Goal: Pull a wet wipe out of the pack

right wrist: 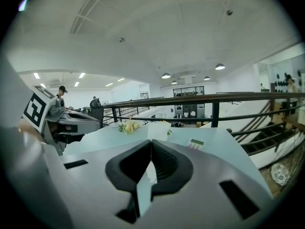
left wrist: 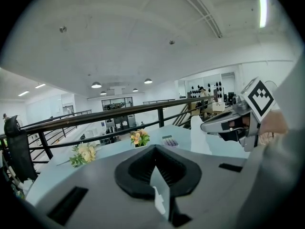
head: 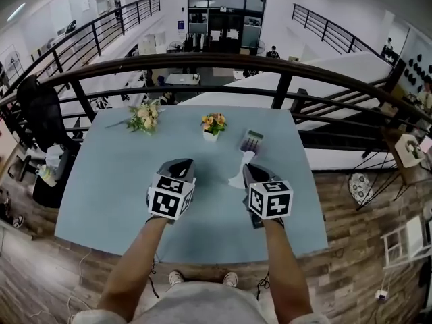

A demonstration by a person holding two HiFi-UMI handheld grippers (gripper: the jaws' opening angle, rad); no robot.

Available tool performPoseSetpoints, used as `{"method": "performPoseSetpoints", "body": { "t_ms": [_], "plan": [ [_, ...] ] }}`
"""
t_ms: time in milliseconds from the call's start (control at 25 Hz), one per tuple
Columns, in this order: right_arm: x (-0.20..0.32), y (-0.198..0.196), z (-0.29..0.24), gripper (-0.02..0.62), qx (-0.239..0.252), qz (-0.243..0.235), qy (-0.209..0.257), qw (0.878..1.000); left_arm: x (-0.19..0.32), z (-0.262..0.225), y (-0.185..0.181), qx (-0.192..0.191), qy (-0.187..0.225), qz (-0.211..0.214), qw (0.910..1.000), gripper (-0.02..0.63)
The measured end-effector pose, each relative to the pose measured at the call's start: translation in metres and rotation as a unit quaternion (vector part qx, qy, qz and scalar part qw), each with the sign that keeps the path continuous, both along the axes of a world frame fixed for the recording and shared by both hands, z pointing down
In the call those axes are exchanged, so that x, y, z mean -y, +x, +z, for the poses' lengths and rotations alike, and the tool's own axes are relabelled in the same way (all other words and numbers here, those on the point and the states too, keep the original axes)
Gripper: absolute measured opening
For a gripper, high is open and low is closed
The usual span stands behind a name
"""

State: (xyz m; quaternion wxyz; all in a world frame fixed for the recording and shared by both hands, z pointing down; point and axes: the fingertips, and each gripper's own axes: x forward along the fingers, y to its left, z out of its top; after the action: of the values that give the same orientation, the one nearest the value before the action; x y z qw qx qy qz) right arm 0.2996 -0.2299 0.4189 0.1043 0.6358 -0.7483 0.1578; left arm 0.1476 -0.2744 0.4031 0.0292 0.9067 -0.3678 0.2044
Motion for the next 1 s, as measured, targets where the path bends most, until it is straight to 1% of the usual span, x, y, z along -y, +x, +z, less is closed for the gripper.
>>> {"method": "performPoseSetpoints", "body": {
  "t_ms": [320,560,760,1000],
  "plan": [
    [-0.014,0.021,-0.024,0.006,-0.001,0.031,0.031,0.999,-0.002,-0.010,0.014,-0.015,0.007,0.011,0.9998,-0.006],
    [-0.025,0.034,-0.041,0.007,-0.010,0.052,0.057,0.997,-0.001,-0.018,0.009,-0.031,0.008,0.003,0.9995,-0.006],
    [-0.033,0.037,-0.049,0.006,-0.032,0.062,0.069,0.995,0.000,-0.020,0.006,-0.035,0.009,-0.001,0.9993,-0.006],
    [-0.036,0.039,-0.049,0.006,-0.028,0.071,0.073,0.994,-0.003,-0.018,0.006,-0.029,0.011,0.007,0.9995,-0.006]
  ]
}}
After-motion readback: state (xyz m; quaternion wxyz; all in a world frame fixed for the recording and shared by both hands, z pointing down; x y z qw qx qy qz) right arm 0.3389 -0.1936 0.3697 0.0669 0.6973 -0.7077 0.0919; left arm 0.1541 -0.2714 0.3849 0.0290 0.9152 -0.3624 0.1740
